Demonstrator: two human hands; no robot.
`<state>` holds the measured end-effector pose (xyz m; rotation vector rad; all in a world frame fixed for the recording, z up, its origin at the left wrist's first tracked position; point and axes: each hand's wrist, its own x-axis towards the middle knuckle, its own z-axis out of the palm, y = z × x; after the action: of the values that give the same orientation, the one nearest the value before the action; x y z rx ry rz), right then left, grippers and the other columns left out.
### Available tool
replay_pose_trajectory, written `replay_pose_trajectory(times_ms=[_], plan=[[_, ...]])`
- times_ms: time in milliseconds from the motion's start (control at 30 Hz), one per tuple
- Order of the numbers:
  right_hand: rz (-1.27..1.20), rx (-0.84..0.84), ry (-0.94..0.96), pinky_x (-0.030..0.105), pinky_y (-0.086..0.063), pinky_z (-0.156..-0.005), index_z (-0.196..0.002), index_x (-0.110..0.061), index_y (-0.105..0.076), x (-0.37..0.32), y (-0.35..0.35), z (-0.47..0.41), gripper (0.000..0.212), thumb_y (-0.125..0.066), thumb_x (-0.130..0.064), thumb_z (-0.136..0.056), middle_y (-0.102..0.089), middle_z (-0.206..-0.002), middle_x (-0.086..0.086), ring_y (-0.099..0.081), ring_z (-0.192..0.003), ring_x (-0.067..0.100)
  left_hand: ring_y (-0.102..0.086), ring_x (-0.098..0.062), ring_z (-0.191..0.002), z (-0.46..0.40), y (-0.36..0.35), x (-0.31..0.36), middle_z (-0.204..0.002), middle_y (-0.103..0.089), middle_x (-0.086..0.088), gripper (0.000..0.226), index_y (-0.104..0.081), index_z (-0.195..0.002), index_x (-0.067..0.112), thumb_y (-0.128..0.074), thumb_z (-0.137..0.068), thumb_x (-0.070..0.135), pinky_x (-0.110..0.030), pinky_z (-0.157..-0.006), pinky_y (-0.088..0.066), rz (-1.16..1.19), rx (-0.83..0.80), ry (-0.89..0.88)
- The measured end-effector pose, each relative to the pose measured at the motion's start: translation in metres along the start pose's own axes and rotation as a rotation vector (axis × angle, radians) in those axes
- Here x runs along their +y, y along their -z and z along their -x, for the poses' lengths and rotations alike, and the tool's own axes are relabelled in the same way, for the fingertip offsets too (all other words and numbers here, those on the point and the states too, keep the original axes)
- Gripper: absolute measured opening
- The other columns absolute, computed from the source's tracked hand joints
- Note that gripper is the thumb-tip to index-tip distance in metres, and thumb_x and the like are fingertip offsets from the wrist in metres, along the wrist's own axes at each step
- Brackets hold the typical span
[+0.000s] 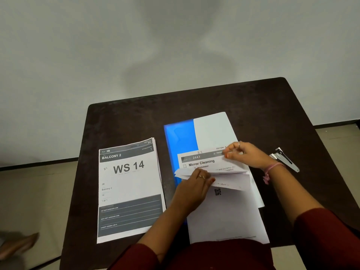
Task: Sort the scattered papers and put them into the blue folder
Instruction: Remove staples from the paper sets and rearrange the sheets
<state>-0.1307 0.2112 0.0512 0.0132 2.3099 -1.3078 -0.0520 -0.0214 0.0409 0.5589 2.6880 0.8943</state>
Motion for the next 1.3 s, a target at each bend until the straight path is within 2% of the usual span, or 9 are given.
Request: replay_pose_trajectory(times_ms=[167,267,467,633,733,900,1000,1167,1300], plan=[[0.632,0.155,-0.069,0.036,-0.031,-0.094,-0.124,-0.030,-0.057,0.006,-0.005,-0.031,0.034,-0.061,-0.030,-0.090,-0.057,-0.127,-0.009,-0.046,-0.120,0.019,-0.054,-0.015,-0.114,0.001,0.004,0.005,-0.129,-0.053,0.002,0.080,-0.052,-0.127,0.014,-0.021,-0.080,0.071,-0.024,-0.075,-0.046,-0.009,-0.021,0.072],[0.624,0.266,-0.019,0.032,-0.023,-0.084,-0.109,-0.034,-0.065,0.000,-0.006,-0.032,0.021,-0.056,-0.025,-0.092,-0.067,-0.105,-0.014,-0.049,-0.113,0.013,-0.053,-0.017,-0.116,0.002,0.010,0.008,-0.132,-0.051,0.002,0.090,-0.051,-0.128,0.014,-0.017,-0.072,0.076,-0.029,-0.085,-0.048,0.011,-0.084,0.095],[0.729,0.304,0.061,0.028,-0.015,-0.083,-0.100,-0.037,-0.071,-0.006,-0.005,-0.015,0.018,-0.059,-0.025,-0.092,-0.069,-0.094,-0.016,-0.051,-0.106,0.008,-0.062,-0.022,-0.101,0.002,0.004,0.002,-0.135,-0.052,0.001,0.041,-0.044,-0.121,0.019,-0.052,-0.093,0.047,-0.012,-0.065,-0.042,0.143,-0.051,0.182],[0.714,0.221,0.078,0.037,-0.014,-0.106,-0.083,-0.034,-0.072,-0.005,-0.007,0.000,0.007,-0.066,-0.031,-0.086,-0.060,-0.122,-0.019,-0.043,-0.125,0.008,-0.053,-0.019,-0.120,-0.001,0.001,0.004,-0.149,-0.036,0.002,0.090,-0.013,-0.152,0.018,-0.033,-0.081,0.069,-0.030,-0.080,-0.053,0.104,-0.025,0.096],[0.423,-0.038,0.096,0.035,-0.035,-0.107,-0.078,-0.031,-0.071,-0.012,0.000,0.009,0.009,-0.072,-0.022,-0.079,-0.068,-0.112,-0.017,-0.058,-0.111,0.002,-0.058,-0.018,-0.107,-0.003,-0.001,0.004,-0.145,-0.037,-0.004,0.093,0.011,-0.148,0.027,-0.028,-0.077,0.073,-0.034,-0.082,-0.055,0.064,-0.022,0.099],[-0.047,-0.446,-0.022,0.022,-0.050,-0.083,-0.084,-0.008,-0.071,-0.032,0.012,0.018,0.003,-0.069,-0.006,-0.084,-0.075,-0.085,-0.001,-0.069,-0.085,0.010,-0.060,-0.024,-0.102,-0.008,0.002,0.010,-0.136,-0.040,-0.012,0.097,-0.025,-0.150,0.013,-0.016,-0.076,0.076,-0.035,-0.076,-0.054,-0.121,-0.022,0.119],[-0.061,-0.160,0.010,0.030,-0.050,-0.094,-0.089,-0.008,-0.072,-0.026,0.010,0.003,0.008,-0.068,-0.014,-0.086,-0.074,-0.092,0.000,-0.068,-0.095,0.013,-0.059,-0.021,-0.104,-0.007,0.005,0.013,-0.133,-0.037,-0.012,0.066,-0.047,-0.136,0.010,-0.037,-0.092,0.058,-0.028,-0.083,-0.052,-0.125,-0.024,0.128],[0.612,0.105,-0.136,0.040,-0.033,-0.098,-0.114,-0.031,-0.063,-0.005,0.002,-0.031,0.027,-0.065,-0.030,-0.087,-0.061,-0.122,-0.008,-0.052,-0.119,0.020,-0.064,-0.027,-0.094,-0.004,-0.003,0.006,-0.127,-0.043,-0.017,0.043,-0.060,-0.111,0.005,-0.053,-0.092,0.042,-0.035,-0.073,-0.057,-0.112,0.064,0.064],[0.603,0.234,-0.072,0.034,-0.030,-0.090,-0.093,-0.033,-0.066,-0.009,-0.002,-0.031,0.019,-0.054,-0.018,-0.090,-0.069,-0.092,-0.013,-0.058,-0.103,0.013,-0.067,-0.034,-0.086,-0.005,-0.008,0.000,-0.137,-0.043,-0.021,0.054,-0.058,-0.106,0.007,-0.035,-0.089,0.053,-0.039,-0.058,-0.057,-0.170,0.063,0.084]])
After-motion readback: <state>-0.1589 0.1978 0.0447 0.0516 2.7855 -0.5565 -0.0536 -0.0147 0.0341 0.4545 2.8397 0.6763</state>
